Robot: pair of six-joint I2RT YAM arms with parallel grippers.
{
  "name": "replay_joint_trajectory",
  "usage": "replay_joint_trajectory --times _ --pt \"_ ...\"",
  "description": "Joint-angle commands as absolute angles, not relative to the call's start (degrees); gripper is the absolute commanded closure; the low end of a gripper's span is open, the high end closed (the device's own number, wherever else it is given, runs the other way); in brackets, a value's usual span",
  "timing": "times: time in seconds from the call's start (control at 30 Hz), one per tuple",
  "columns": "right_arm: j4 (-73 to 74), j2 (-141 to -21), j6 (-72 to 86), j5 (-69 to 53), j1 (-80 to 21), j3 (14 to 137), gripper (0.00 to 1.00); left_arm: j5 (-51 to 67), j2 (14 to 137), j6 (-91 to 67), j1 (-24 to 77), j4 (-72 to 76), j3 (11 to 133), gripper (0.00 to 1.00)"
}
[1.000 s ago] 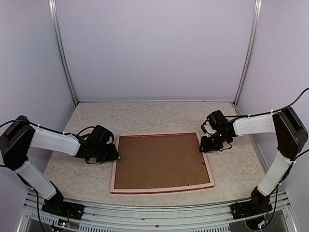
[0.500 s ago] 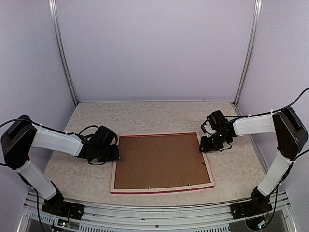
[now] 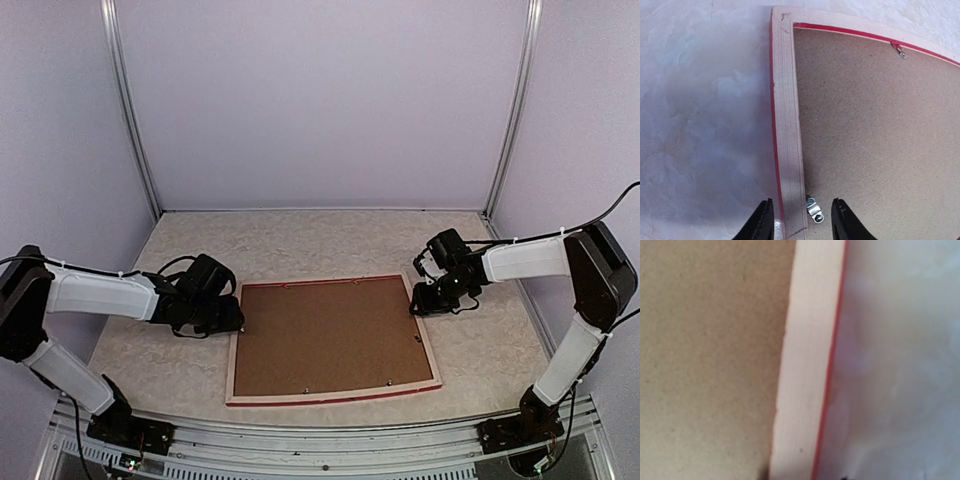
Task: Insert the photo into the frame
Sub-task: Press the fastener onto the backboard.
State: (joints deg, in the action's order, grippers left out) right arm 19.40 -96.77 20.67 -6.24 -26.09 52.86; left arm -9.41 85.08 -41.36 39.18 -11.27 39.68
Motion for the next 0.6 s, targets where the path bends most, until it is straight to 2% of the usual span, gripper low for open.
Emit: replay_joint_trajectory --times 0.0,0.13,0.27,0.4,0.57 --pt "20.48 -96.74 20.9 -5.14 -26.2 51.85 0.66 -7.45 84.14 -40.69 38.84 -12.21 41.65 0.57" --pt "20.57 -96.68 20.91 -5.17 -26.13 51.86 0.66 -7.3 86.22 -40.61 38.85 -11.67 41.92 0.51" --pt "20.65 -96.47 20.89 -5.05 -26.19 51.77 0.66 -8.19 88.39 -40.6 39.0 -11.77 41.92 0.5" --pt "20.57 -96.67 20.82 -5.16 -26.12 51.77 0.66 -9.1 89.69 -40.55 39.2 -11.8 41.79 0.55" --pt "20.48 -96.94 20.85 -5.36 -26.18 51.81 0.66 -8.84 90.13 -40.68 39.29 -11.17 40.95 0.67"
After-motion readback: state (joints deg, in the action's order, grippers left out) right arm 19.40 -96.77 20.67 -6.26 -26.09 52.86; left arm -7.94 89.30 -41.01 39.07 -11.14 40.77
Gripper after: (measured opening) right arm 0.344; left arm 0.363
